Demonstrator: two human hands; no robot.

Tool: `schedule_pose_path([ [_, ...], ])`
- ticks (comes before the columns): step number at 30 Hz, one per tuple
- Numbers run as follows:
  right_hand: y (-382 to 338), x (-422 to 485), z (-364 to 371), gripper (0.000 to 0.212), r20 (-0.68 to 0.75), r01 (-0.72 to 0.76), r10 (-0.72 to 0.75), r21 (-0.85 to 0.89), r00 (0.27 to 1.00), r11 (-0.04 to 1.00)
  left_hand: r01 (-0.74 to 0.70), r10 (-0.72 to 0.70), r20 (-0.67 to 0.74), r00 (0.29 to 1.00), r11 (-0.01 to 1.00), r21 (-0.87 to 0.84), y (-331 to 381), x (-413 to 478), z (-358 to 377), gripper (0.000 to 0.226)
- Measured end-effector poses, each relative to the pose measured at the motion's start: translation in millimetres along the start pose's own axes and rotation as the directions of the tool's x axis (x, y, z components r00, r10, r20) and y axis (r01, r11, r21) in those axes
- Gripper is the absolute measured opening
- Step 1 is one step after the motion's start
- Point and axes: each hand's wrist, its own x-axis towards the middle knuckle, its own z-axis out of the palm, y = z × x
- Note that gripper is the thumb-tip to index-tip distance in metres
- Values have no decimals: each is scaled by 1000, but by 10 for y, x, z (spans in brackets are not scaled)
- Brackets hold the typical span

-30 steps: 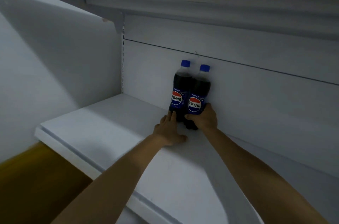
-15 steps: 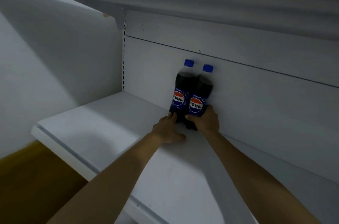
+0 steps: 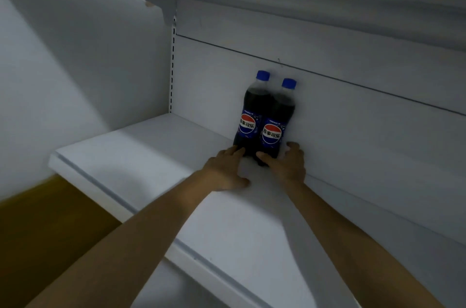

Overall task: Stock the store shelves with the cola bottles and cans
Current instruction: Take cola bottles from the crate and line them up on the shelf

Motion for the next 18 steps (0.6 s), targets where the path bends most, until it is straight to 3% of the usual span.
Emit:
schedule_pose_path([
  [3, -199, -314, 48, 75, -38, 58, -51, 201, 998, 978, -39, 31, -105, 994, 997, -71, -99, -237, -191, 93],
  [5, -495, -538, 130, 62, 35, 119, -137, 317, 990, 941, -71, 44, -183, 982, 987, -142, -214, -481, -380, 91],
  [9, -1102, -1035, 240, 69, 267, 121, -257, 437, 929, 891, -158, 103, -327, 940, 976, -147, -698, -1255, -750, 82],
  [13, -1574, -1872, 661, 57, 388, 68, -356, 590, 850, 805, -37, -140, -464, 875, 935, -352, -1447, -2347, -783, 68],
  [16, -1673, -2649, 1234, 57, 547, -27, -389, 604, 741, 796, 77, -375, -430, 821, 819, -568, -1941, -3091, -563, 53],
  [18, -1576, -3125, 1642, 66, 683, -124, -328, 523, 652, 843, 179, -515, -369, 773, 736, -653, -2267, -3580, -328, 52],
])
